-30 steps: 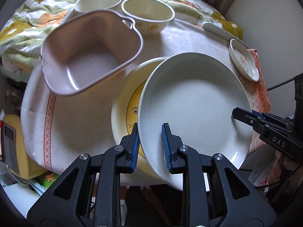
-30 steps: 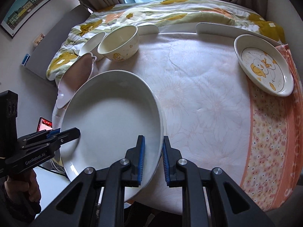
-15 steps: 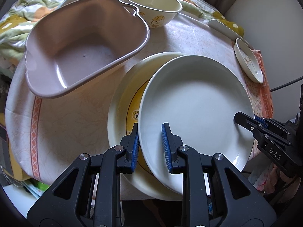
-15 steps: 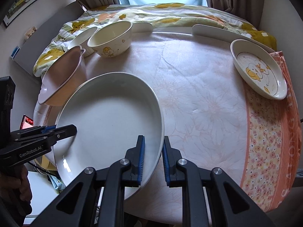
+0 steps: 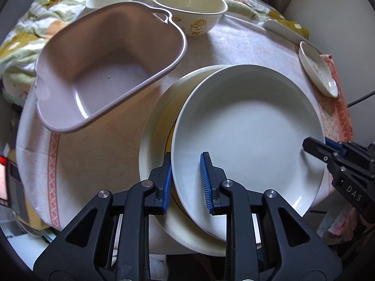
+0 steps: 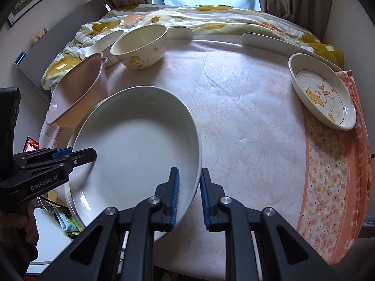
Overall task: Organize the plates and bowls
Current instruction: 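Lower the white plate onto the yellow duck plate and open the gripper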
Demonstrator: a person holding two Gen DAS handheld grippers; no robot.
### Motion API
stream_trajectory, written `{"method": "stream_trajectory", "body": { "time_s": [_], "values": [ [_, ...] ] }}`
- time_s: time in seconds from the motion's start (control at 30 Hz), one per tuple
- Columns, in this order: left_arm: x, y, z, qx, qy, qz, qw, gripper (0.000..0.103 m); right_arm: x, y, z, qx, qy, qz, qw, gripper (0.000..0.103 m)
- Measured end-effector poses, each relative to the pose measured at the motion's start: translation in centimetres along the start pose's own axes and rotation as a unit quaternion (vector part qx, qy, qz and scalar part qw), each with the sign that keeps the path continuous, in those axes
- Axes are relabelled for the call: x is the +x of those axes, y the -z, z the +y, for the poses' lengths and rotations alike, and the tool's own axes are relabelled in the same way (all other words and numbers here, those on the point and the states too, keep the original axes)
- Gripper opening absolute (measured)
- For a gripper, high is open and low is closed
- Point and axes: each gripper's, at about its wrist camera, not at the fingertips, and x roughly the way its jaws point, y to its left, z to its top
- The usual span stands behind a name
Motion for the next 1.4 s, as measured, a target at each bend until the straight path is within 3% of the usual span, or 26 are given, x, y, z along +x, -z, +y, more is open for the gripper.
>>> {"method": "stream_trajectory", "body": {
  "time_s": [0.17,0.63,1.0,1.23,1.33,1.4],
  "values": [
    [-0.6,0.2,-1.5,0.053,-0.070,-0.017,0.9960,0.020,0.0,0.0,0.2,-0.005,0.005,-0.005,1.000,0.016],
    [-0.8,0.8,-2.8,0.080,-0.107,-0.031,0.9906,0.020,-0.1,0.3,0.8,-0.020,0.023,-0.012,0.999,0.016],
    [-0.4,0.2,-2.3,0.060,-0.102,-0.030,0.9925,0.020,0.1,0.2,1.5,-0.043,0.044,-0.020,0.998,0.016],
    [-0.1,0.3,-4.2,0.105,-0.163,-0.048,0.9799,0.020,0.1,-0.1,1.3,-0.043,0.044,-0.022,0.998,0.016],
    [-0.2,1.0,-5.8,0.155,-0.217,-0.071,0.9611,0.020,0.1,-0.2,1.2,-0.042,0.043,-0.023,0.998,0.016],
    [0.0,0.9,-5.6,0.150,-0.219,-0.067,0.9617,0.020,0.1,-0.2,1.3,-0.044,0.044,-0.024,0.998,0.016]
  ]
}}
